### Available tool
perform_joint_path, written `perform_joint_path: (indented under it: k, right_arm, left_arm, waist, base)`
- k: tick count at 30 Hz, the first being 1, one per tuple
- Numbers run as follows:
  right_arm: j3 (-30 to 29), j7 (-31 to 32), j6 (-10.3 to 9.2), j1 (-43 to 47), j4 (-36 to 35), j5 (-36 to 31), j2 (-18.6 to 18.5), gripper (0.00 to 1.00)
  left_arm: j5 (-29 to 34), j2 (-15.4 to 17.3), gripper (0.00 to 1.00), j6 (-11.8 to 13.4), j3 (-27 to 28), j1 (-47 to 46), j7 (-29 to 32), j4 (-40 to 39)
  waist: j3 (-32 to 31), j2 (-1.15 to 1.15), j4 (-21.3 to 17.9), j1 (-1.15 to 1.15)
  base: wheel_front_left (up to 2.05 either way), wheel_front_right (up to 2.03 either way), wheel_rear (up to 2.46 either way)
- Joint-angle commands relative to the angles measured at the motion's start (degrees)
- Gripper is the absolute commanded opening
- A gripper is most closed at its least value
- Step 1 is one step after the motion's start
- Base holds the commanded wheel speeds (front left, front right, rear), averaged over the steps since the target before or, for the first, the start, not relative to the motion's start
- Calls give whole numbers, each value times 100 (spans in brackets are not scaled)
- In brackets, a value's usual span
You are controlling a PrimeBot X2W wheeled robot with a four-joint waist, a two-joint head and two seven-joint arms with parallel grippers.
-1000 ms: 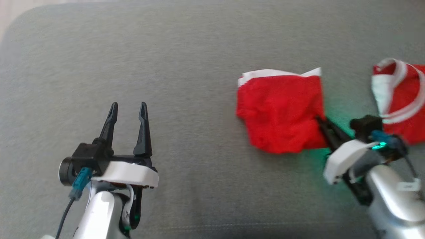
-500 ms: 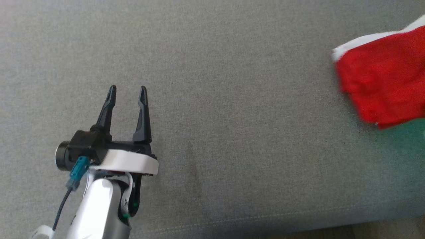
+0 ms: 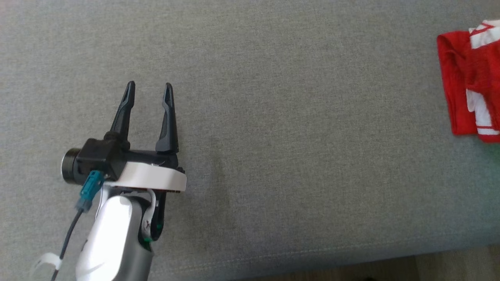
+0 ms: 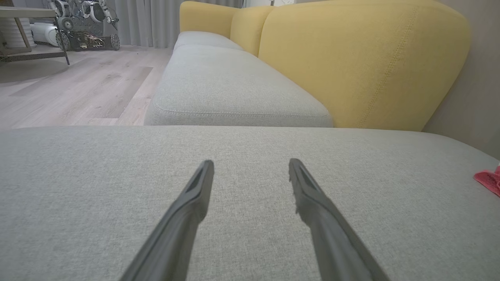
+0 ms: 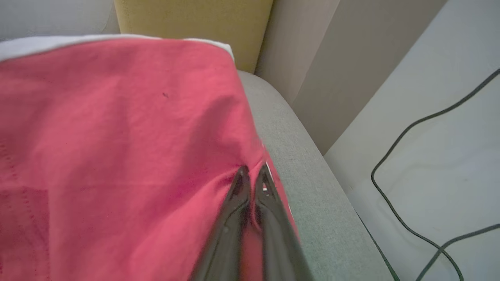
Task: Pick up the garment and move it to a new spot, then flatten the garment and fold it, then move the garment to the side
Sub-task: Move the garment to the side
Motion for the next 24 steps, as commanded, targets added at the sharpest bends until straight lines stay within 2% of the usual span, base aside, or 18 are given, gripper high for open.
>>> perform_joint_path:
  k: [1, 6, 7, 8, 9, 10, 17, 20, 24]
  right_arm:
    - [-72, -93, -5, -66, -52, -10, -173, 0]
    - [-192, -179, -5, -148, 122, 47, -49, 0]
    - [-211, -189, -5, -174, 175, 41, -28, 5]
    - [-214, -211, -5, -209, 207, 56, 4, 29]
    - [-202, -231, -5, -246, 234, 69, 36, 67]
    - [-192, -245, -5, -282, 263, 73, 63, 100]
    - [-205, -437, -5, -366, 273, 42, 362, 100]
    - [-155, -593, -5, -248, -72, -4, 640, 100]
    - [34, -693, -5, 109, -873, -133, 1098, 100]
  left_arm:
    - [58, 94, 100, -31, 140, -174, -30, -182]
    - [85, 105, 100, -42, 125, -230, -30, -189]
    - [87, 114, 100, -53, 122, -245, -30, -183]
    - [90, 125, 100, -60, 121, -261, -30, -176]
    - [92, 137, 100, -65, 124, -275, -30, -171]
    - [97, 145, 100, -67, 123, -289, -30, -165]
    - [99, 198, 100, -70, 117, -286, -30, -107]
    - [73, 224, 100, -66, 131, -217, -30, -68]
    - [16, 238, 100, -51, 151, -78, -30, -44]
  waist:
    - [46, 0, -26, 0]
    - [137, 0, -73, 0]
    - [154, 0, -83, 0]
    - [172, 0, -98, 0]
    - [191, 0, -119, 0]
    - [204, 0, -138, 0]
    - [130, 0, -274, 0]
    - [-14, 0, -318, 0]
    - [-243, 0, -331, 0]
  base:
    - [0, 0, 0]
    - [0, 0, 0]
    - [0, 0, 0]
    - [0, 0, 0]
    - [0, 0, 0]
    - [0, 0, 0]
    - [0, 0, 0]
    - [0, 0, 0]
    - [0, 0, 0]
